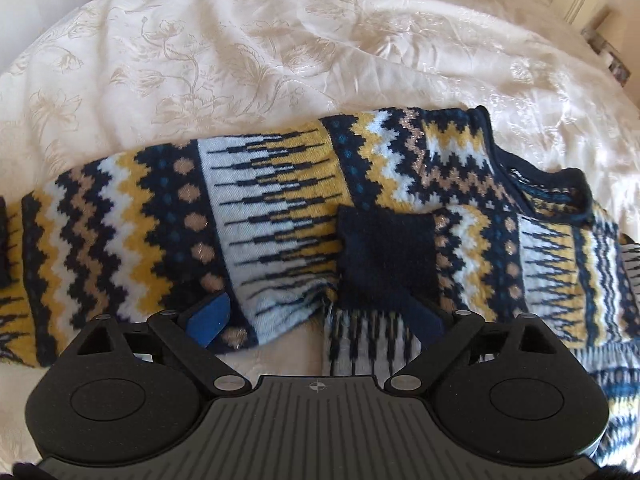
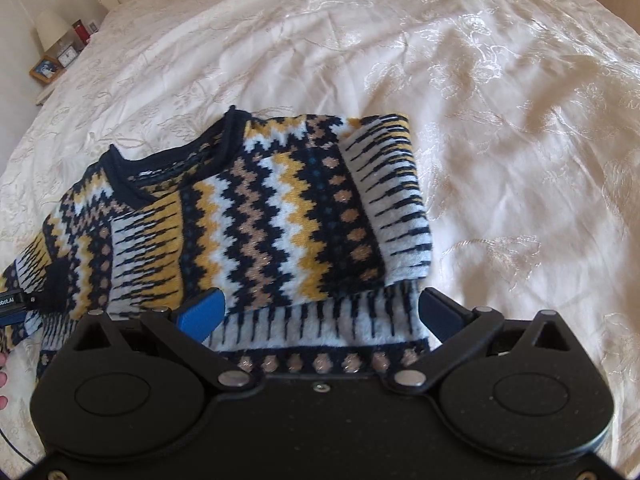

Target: Fold small clothes

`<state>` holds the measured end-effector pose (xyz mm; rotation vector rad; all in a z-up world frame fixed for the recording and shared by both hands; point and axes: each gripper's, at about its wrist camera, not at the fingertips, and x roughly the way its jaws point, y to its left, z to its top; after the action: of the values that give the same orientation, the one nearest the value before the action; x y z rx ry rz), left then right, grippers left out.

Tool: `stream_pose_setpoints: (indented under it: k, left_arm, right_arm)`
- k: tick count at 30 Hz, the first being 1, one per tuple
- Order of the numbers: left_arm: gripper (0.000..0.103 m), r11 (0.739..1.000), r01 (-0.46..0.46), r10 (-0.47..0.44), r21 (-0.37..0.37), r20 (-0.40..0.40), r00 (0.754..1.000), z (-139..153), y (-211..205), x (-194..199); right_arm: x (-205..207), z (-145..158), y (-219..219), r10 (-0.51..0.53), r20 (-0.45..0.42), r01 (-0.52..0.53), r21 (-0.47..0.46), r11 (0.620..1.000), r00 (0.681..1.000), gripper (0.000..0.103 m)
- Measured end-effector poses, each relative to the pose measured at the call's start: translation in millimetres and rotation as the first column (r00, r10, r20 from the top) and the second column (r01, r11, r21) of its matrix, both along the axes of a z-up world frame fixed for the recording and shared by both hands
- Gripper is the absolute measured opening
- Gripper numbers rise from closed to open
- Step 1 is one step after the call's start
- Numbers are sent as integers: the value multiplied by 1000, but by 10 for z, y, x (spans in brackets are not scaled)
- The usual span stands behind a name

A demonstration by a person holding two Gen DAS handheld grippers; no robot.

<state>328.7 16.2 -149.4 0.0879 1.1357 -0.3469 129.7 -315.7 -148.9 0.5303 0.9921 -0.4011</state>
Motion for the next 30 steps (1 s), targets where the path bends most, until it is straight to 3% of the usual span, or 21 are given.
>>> stream_pose_setpoints:
  k: [3,8,14,20,26,30]
  left_arm:
    - [96,1000,-25,25,19,20,1000,65,219,-247]
    - [97,992,-104,102,68,32,994,92,691,-464]
    - [97,972,-198,188,129,88,978,190,1275,-531]
    - [97,955,-242,219,172,141,965,274,1689,-266]
    - [96,912,-235,164,337,227,960,157,1783,72]
    - [95,875,-158,49,457,242,969,-28,1717,204]
  right_arm:
    - [28,4,296,99,-30,-99,9,995,995,103]
    - [9,-52,772,236,-91,-227,104,968,967,103]
    - [-7,28,1330,374,-153,-378,2,926,915,103]
    - [68,172,1538,354,-154,-365,-48,930,922,102]
    - [196,261,1614,285,-134,-291,-25,956,949,102]
    - [231,277,1693,255,-144,-260,-13,966,956,102]
